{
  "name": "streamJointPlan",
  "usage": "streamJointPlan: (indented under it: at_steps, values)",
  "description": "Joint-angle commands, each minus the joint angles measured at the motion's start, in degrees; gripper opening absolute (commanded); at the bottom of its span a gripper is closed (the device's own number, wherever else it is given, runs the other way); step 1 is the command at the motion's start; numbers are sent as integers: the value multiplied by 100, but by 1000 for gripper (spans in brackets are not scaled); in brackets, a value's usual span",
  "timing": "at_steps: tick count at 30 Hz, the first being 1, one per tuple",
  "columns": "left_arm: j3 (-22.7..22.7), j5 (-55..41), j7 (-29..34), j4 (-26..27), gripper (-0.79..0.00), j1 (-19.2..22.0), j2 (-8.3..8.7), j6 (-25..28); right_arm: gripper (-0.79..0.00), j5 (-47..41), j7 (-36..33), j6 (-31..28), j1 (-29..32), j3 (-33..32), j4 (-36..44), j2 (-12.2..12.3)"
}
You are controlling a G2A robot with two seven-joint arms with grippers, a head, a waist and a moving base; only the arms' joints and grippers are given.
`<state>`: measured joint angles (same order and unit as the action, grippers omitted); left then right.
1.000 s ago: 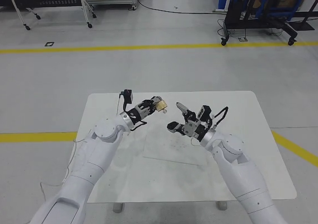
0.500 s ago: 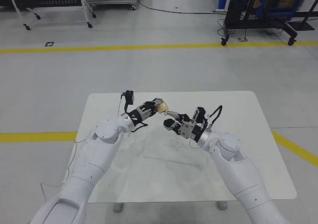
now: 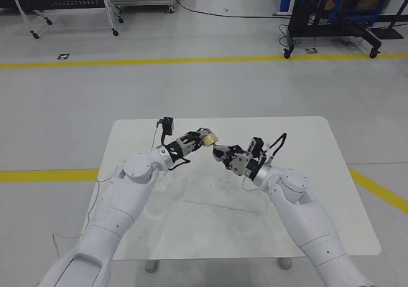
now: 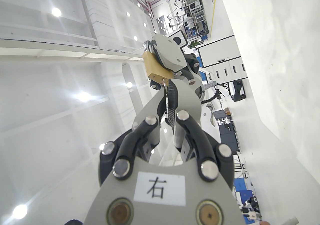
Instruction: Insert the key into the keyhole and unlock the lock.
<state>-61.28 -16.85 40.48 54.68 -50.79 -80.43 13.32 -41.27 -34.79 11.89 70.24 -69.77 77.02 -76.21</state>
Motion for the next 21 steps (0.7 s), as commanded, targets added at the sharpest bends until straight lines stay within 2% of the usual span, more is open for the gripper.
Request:
streamJointPlan:
  at_steps: [1,8,16,21]
  values:
    - [9,14,30,-5,-785,4,0,-14,-785,-74,62,25,-6,-9,-21,-5]
    - [20,17,145,-2,-785,7,1,51,-785,-759,59,277,-34,-114,-148,-30]
    - [32,130,245,66,-785,-12,12,369,-785,-1889,-357,1191,-197,-300,-565,-37]
    - [29,161,214,106,-785,-43,15,536,-785,-2197,-519,1577,-329,-351,-785,-26]
